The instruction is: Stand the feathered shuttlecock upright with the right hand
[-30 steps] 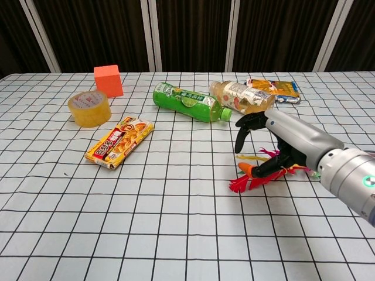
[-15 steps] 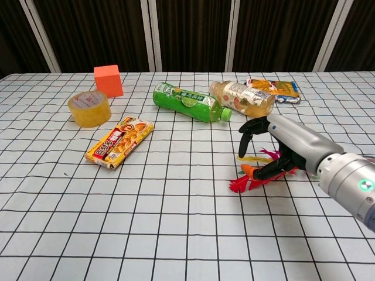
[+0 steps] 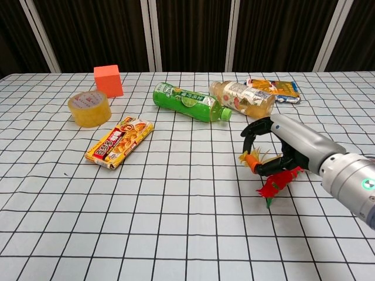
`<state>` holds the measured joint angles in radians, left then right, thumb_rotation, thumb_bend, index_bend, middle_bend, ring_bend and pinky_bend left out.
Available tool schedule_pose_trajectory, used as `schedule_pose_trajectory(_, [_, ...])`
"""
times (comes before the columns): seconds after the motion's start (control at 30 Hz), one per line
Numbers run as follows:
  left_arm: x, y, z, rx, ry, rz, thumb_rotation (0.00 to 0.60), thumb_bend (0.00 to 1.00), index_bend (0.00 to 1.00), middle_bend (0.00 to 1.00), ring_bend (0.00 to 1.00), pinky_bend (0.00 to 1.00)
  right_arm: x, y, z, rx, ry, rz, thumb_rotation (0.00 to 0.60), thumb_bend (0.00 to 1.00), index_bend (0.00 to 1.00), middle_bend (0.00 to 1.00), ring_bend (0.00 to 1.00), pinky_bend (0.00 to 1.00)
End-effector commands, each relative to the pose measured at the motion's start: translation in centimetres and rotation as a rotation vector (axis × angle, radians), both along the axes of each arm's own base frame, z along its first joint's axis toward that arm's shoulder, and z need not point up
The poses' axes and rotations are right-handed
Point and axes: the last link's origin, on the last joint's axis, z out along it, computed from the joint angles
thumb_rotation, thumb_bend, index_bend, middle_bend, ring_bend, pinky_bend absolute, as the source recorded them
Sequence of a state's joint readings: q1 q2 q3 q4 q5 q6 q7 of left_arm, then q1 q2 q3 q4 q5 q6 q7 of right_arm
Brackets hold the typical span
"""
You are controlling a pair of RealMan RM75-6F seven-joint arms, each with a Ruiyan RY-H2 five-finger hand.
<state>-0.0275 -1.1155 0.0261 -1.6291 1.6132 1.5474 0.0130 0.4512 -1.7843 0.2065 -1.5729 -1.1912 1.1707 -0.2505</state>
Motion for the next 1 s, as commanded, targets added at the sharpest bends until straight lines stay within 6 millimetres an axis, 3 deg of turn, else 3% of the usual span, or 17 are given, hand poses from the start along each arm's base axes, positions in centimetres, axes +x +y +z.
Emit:
schedule_pose_trajectory(0.03, [0.0, 0.0, 0.0, 0.001, 0.001, -0.001, 0.600, 0.05, 0.00, 0.00, 0.00, 0.00, 0.4, -0.1, 0.4, -0.009, -0.004, 0.018, 0.600, 0.58, 0.61, 0.24, 0.00, 0.00])
schedule_pose_trajectory(0.47, [0.0, 0.0, -0.1, -0.004, 0.004, 0.002, 0.600, 0.05, 0.00, 0.00, 0.00, 0.00, 3.7, -1.9, 4.9, -0.113, -0.070, 0.048, 0.600, 0.58, 0.61, 0.24, 0.00, 0.00])
schedule_pose_trajectory(1.0, [0.0, -0.1, -0.2, -0.004, 0.013, 0.000, 0.600, 0.05, 0.00, 0.00, 0.00, 0.00, 3.0, -3.5, 8.2, -0.199, -0.027, 0.027, 0.600, 0.58, 0.61, 0.24, 0.00, 0.00])
